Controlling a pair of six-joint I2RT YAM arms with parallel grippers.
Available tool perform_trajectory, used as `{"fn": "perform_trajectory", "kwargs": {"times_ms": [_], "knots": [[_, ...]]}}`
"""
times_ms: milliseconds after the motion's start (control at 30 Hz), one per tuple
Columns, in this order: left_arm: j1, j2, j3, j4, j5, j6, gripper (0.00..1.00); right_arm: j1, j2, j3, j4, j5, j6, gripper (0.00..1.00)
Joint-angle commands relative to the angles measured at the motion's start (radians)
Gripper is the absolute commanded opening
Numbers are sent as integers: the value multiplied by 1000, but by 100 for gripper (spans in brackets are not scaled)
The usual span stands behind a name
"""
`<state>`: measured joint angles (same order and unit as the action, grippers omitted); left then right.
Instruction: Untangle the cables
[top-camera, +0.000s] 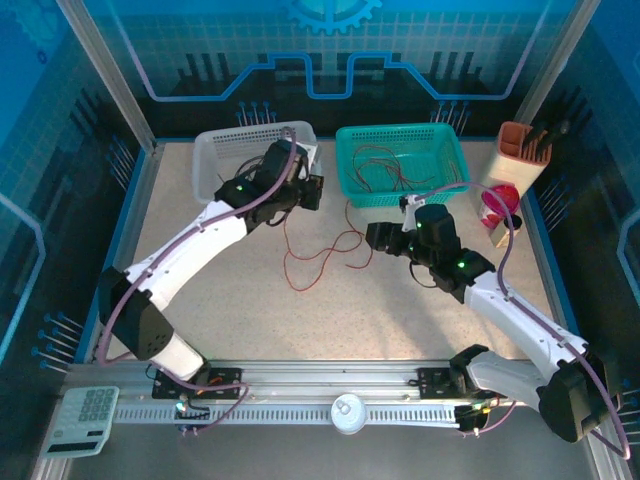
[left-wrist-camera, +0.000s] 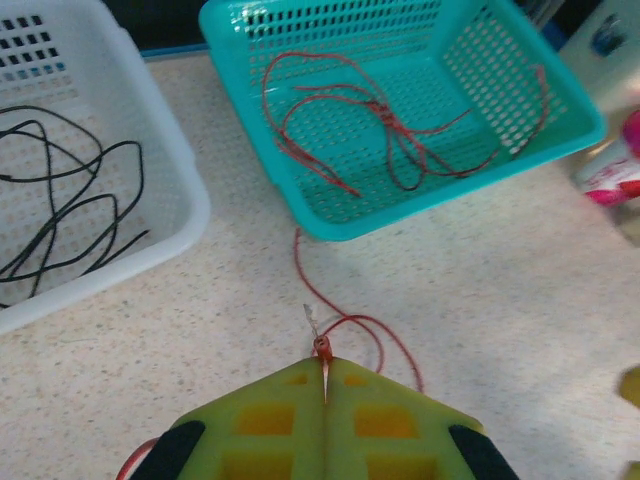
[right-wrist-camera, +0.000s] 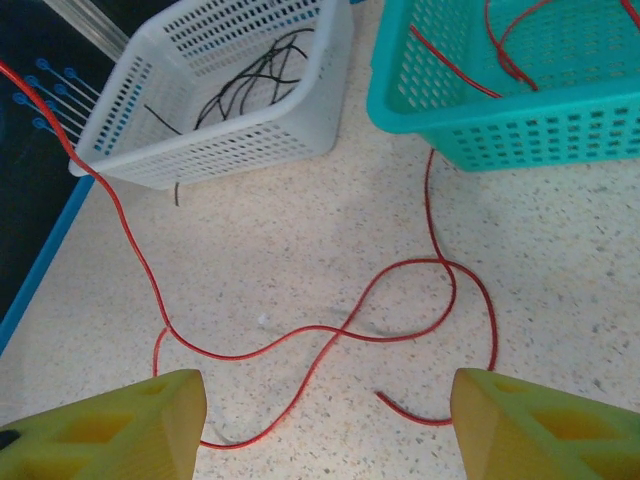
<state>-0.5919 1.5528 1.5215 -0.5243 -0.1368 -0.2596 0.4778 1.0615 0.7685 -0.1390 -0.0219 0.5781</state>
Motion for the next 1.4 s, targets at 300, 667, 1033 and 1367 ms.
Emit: {"fn": "perform_trajectory", "kwargs": {"times_ms": [300, 667, 1033, 1367], "knots": [[2, -114, 67, 84, 157, -104, 0, 47, 45, 30, 98, -103, -42, 67], [1, -149, 165, 175, 291, -229, 0, 95, 68, 73, 143, -120, -75, 77], [-31, -133, 329, 238, 347, -302, 0, 172, 158, 167, 247, -96, -84, 79], [-59, -112, 441, 233, 356, -316, 0, 208, 258, 237, 302, -41, -96, 78]]}}
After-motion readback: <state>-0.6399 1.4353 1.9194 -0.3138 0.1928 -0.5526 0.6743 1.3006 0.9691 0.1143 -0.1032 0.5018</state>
